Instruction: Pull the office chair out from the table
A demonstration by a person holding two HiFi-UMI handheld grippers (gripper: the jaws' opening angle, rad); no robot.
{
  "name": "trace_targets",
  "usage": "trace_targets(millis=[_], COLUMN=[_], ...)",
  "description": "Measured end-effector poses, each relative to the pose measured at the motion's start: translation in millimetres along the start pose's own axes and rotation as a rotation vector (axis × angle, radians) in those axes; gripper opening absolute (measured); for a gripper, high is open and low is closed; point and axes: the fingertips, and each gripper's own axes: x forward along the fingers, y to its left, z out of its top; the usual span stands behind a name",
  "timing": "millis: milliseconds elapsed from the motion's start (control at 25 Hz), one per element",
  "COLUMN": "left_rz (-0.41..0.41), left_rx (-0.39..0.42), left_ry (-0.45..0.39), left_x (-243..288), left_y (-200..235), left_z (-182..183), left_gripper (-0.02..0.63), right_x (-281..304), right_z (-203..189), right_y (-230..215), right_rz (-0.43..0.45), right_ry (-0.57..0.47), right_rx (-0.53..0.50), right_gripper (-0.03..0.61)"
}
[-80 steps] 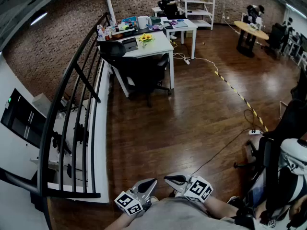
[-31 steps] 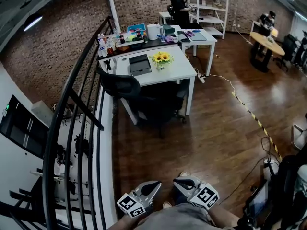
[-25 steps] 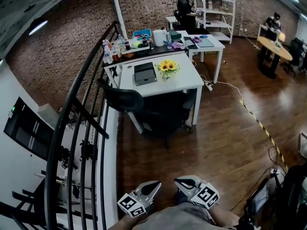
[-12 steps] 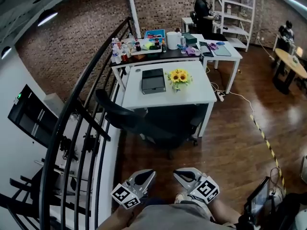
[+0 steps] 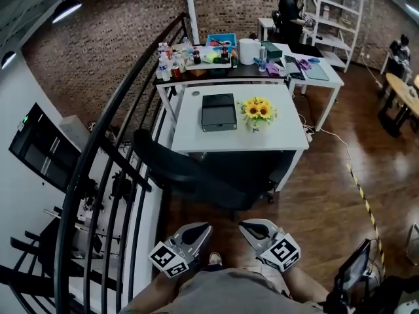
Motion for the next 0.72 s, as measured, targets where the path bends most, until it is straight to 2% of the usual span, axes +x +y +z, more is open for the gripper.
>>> trace_targets(millis=[240, 280, 320, 360, 480, 720], left_rz=[0.037, 0.047, 0.058, 0.072, 0.115, 0.175], left_rx=[0.021, 0.023, 0.024, 0.024, 0.020, 0.030], left_ry=[-0.026, -0.028, -0.031, -0.035, -0.047, -0.075], left_x=[-8.2, -12.1, -16.5, -21.5, -35.4, -55.5], left_y=[50.8, 56.9, 62.9, 69.1, 87.9, 111.4], left_z=[17.9, 19.9, 21.9, 23.8, 27.7, 35.8], left_gripper=[0.000, 0.000, 0.000, 0.000, 0.000, 0.000], right_x=[56.6, 66.9, 77.3, 87.7, 117.8, 171.8], right_z=[39.2, 45.8, 52.5, 59.4, 78.7, 112.8], right_y=[-33.8, -37.5, -40.5, -42.7, -44.4, -28.2], right_rz=[-0.003, 0.002, 0.010, 0.020, 0.060, 0.146], right_ry=[-0.050, -0.053, -0.053, -0.052, -0.047, -0.051], right_rx=[-0.063, -0.075, -0.087, -0.098, -0.133, -0.270], right_gripper=[0.006, 0.031, 0.133, 0.200, 0.255, 0.273])
